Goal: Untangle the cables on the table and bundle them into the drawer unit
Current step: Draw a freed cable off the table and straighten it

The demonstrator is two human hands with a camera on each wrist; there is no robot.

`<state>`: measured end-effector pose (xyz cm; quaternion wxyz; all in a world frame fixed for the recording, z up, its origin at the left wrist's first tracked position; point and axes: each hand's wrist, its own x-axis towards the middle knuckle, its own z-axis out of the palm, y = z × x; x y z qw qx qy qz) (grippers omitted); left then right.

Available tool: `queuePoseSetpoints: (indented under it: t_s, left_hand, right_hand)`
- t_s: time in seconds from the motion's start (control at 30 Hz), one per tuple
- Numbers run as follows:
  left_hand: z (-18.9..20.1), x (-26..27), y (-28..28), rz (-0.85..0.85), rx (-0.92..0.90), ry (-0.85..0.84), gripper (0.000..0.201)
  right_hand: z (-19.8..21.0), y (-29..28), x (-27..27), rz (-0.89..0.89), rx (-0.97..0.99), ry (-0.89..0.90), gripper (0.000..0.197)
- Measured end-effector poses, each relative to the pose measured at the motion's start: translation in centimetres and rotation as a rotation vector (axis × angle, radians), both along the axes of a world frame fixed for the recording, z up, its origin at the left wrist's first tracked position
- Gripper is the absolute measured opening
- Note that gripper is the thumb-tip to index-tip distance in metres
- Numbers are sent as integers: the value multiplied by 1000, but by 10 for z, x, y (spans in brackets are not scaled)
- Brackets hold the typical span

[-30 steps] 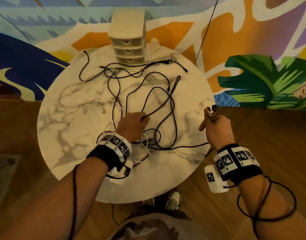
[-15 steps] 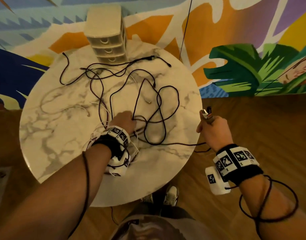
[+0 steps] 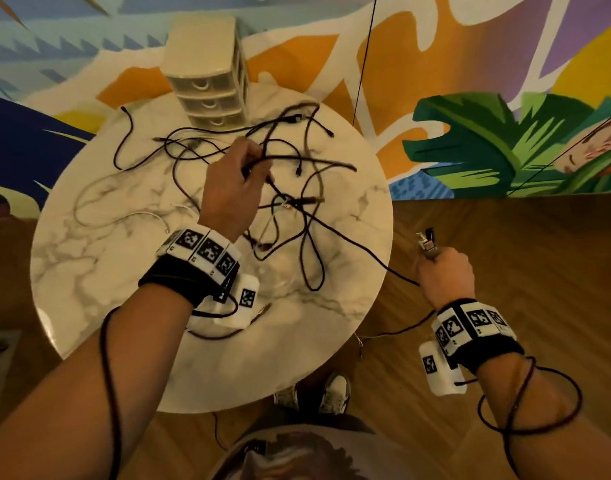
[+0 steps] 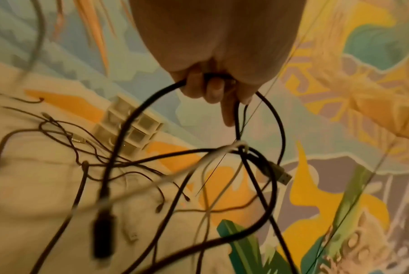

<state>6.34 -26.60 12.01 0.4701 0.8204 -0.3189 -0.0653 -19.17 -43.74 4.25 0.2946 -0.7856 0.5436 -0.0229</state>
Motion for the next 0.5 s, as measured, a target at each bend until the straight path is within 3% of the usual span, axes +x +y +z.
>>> queuePoseSetpoints:
  t_s: [0.13, 0.2, 0.33, 0.5]
  left_hand:
    - [2, -22, -13, -82, -213, 304, 14]
    - [2, -36, -18, -122, -251, 443, 17]
    - [1, -46, -22, -138, -283, 549, 13]
    - [10, -50, -19, -140, -328, 645, 11]
  right_hand:
    - [-5, 1, 0, -39, 41, -51, 24]
    - [-3, 8, 5, -14, 162, -233, 28]
    - [12, 36, 34, 92, 443, -589, 45]
    - [12, 65, 66, 276, 666, -507, 38]
